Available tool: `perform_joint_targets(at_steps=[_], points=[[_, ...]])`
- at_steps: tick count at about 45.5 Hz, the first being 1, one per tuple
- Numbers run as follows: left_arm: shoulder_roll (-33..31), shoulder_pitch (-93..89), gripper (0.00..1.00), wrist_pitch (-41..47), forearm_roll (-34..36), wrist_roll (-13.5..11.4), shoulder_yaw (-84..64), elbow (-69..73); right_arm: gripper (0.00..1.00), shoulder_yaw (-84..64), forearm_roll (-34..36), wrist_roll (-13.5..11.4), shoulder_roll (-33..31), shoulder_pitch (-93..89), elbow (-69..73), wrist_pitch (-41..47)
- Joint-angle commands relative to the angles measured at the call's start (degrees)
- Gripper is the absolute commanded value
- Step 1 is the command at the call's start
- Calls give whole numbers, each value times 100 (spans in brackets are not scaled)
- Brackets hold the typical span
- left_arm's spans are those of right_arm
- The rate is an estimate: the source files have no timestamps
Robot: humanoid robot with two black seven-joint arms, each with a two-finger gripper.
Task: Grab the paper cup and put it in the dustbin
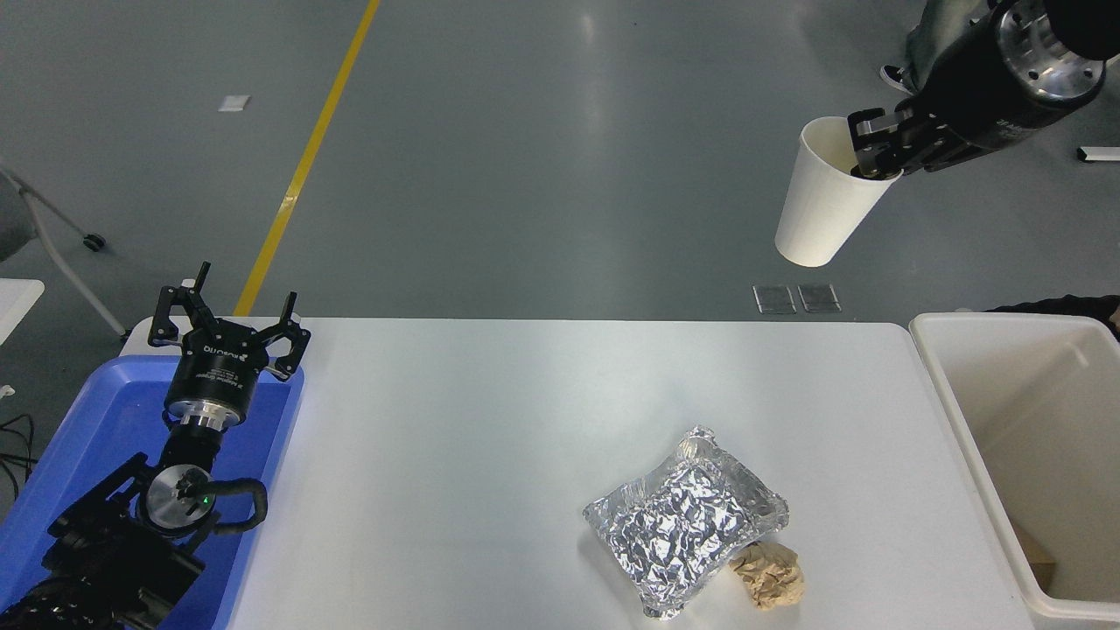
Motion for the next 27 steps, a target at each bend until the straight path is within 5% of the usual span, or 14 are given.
perform_joint_targets(at_steps=[1,6,14,21,27], points=[[0,-6,100,0,0,-7,0,0,0,-327,-1414,34,-1047,-119,-26,-23],[0,-6,100,0,0,-7,0,0,0,-142,-2022,34,-1935,-821,-210,-454],[0,-6,100,0,0,-7,0,0,0,201,-2076,157,-2639,-2508,-1088,-1560],[0,-6,100,0,0,-7,0,0,0,850,-1979,684,-2596,-4642,-2187,-2773],[0,-6,100,0,0,-7,0,0,0,2500,-1725,711,-2307,-6910,-2916,-3486]])
